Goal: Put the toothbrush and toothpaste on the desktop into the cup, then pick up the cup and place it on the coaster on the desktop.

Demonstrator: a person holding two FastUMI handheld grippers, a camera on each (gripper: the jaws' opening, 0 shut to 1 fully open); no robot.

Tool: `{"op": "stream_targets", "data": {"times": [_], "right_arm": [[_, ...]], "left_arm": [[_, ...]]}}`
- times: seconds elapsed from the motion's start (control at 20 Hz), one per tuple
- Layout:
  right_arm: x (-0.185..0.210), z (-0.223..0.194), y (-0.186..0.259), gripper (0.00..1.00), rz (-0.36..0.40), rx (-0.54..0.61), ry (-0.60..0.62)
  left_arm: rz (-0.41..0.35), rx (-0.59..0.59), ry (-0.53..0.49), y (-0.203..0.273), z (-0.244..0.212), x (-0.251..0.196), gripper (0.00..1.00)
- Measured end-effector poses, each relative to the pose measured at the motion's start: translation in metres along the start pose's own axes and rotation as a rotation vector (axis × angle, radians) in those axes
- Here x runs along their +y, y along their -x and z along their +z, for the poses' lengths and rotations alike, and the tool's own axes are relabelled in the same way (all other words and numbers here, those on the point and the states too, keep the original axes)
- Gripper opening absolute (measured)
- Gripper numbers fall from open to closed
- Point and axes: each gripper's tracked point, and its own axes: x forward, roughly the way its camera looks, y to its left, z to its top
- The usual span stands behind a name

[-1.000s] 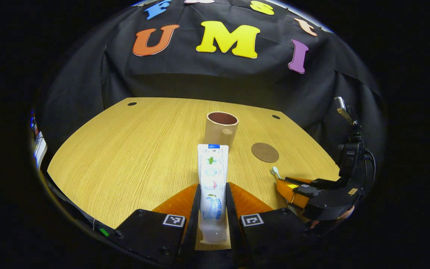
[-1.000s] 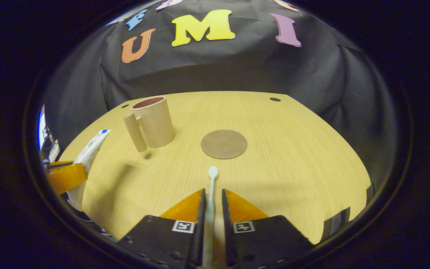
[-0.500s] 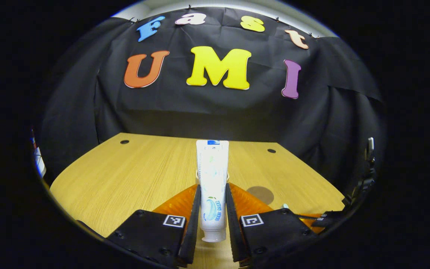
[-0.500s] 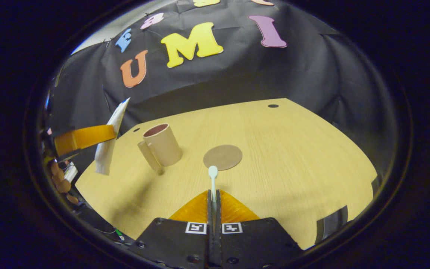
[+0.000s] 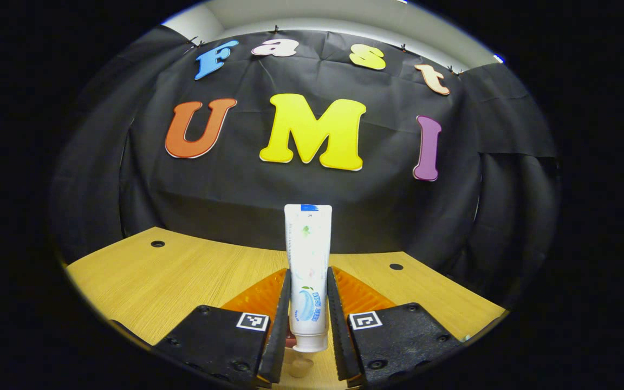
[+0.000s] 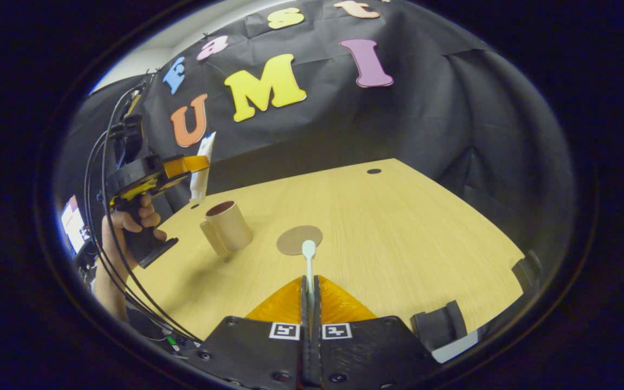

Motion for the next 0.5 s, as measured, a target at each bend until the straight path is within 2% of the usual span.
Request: {"op": "stream_targets", "data": {"times": [0.2,0.5], "right_arm": [[-0.001,-0.005,-0.002,0.00,-0.007,0.010,-0.024],[-0.007,-0.007,-0.004,0.00,-0.005,0.009,-0.034]], "left_arm": [[-0.009,0.027,0.036,-0.009,-0.012,-0.001,0.41],[0.001,0.029,0.019,-0.009,-0.014,0.001,0.42]]}}
